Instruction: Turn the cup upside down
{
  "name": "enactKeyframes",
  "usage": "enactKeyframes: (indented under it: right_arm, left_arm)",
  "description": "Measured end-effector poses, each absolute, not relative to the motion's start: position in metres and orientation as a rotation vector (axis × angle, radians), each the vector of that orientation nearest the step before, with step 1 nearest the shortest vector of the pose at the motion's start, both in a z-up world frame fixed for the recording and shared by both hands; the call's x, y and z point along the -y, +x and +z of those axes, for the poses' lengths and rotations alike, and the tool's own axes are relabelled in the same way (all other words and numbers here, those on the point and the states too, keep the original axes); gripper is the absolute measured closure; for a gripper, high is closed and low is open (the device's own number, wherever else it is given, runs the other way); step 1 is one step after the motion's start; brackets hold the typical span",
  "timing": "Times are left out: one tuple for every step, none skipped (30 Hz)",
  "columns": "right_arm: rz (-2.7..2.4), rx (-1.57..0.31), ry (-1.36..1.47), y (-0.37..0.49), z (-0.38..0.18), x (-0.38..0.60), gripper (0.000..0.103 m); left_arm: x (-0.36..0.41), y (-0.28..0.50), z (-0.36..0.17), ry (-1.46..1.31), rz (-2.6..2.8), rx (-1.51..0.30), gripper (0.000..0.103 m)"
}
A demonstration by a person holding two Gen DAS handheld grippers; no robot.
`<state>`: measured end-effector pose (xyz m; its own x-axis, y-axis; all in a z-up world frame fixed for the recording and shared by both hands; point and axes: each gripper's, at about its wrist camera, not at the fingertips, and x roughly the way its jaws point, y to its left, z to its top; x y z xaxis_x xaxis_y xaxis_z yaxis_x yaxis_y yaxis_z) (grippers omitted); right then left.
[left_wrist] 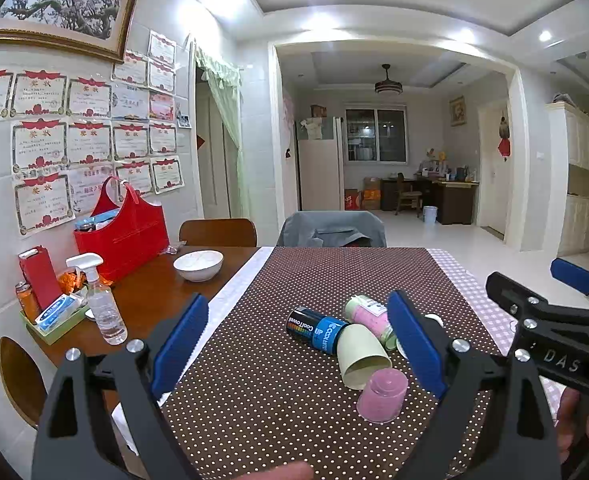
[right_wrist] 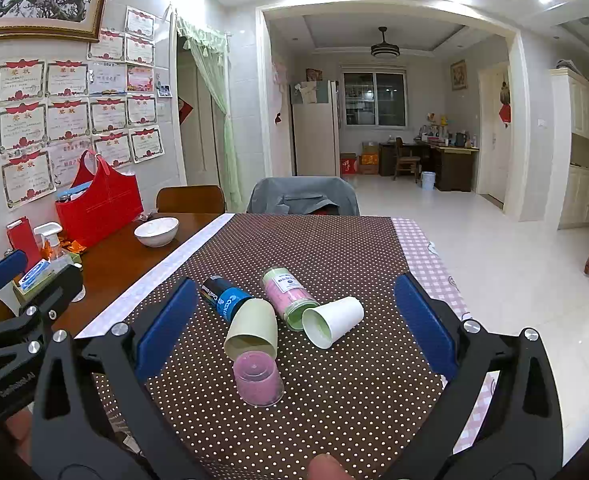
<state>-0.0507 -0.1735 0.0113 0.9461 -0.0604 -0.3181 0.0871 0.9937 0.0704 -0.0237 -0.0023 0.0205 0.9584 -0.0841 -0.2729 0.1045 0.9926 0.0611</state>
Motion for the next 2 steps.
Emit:
enactKeyframes:
  right_arm:
    - [-0.076, -0.322, 0.084, -0.0508, 0.0113, 0.1735, 0.006]
    - [-0.075, -0.322, 0.084, -0.0509, 0.0113, 0.1735, 0.006]
  left_arm:
    - [0.0020, -0.0237, 0.0206, 0.075, -0.095, -0.273, 0.014]
    - [0.0018, -0.0237, 0.0205, 0.075, -0.094, -0.273, 0.014]
